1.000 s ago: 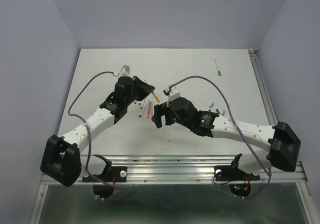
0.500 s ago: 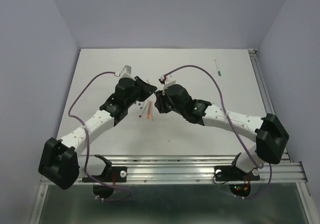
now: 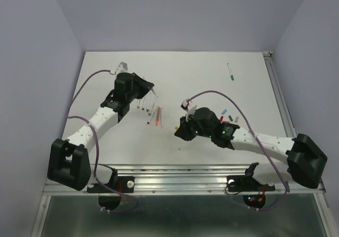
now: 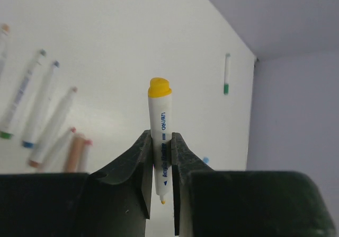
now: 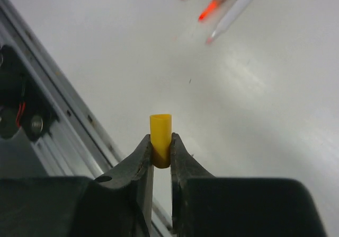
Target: Open the pen caps
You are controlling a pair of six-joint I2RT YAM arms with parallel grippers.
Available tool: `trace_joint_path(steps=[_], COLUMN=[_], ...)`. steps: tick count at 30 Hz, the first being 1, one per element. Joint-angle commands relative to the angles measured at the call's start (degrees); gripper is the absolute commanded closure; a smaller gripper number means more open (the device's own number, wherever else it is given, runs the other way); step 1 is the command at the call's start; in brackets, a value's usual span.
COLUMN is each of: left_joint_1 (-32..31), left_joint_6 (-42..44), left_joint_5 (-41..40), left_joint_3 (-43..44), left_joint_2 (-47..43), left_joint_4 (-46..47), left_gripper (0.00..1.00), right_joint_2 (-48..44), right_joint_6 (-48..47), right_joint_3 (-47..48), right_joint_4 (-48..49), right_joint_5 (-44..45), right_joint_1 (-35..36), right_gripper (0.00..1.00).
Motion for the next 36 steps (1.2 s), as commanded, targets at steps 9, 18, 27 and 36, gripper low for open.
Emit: trace_joint_path(steps=[9,18,27,36], left_joint_1=[14.2,3.5,-9.4,-12.7], left_joint_6=[9.0,14.8,22.3,22.8], left_joint_5=[2.7,5.5,-9.5,-14.4], left_joint_3=[11.0,6.8,16.9,21.5], left_joint_2=[7.9,11.7,21.5,27.8], left_joint_4=[-0.7,-1.9,-16.5,-23.3], left_gripper=[1.00,1.00,1.00,0.95], right_joint_2=[-20.0,-9.0,-2.3,3.0], right_joint_6=[8.1,12.3,14.2,15.6], right_joint_3=[-18.6,-5.7,-1.4,-1.6], right_joint_4=[-5.0,-20.2,-26.1,-26.5], right_joint_5=[3.2,25.1,33.8,35.2], right_joint_1=[1.0,-5.5,-10.6,-12.8], right_gripper=[0.99,0.99,0.88,0.80])
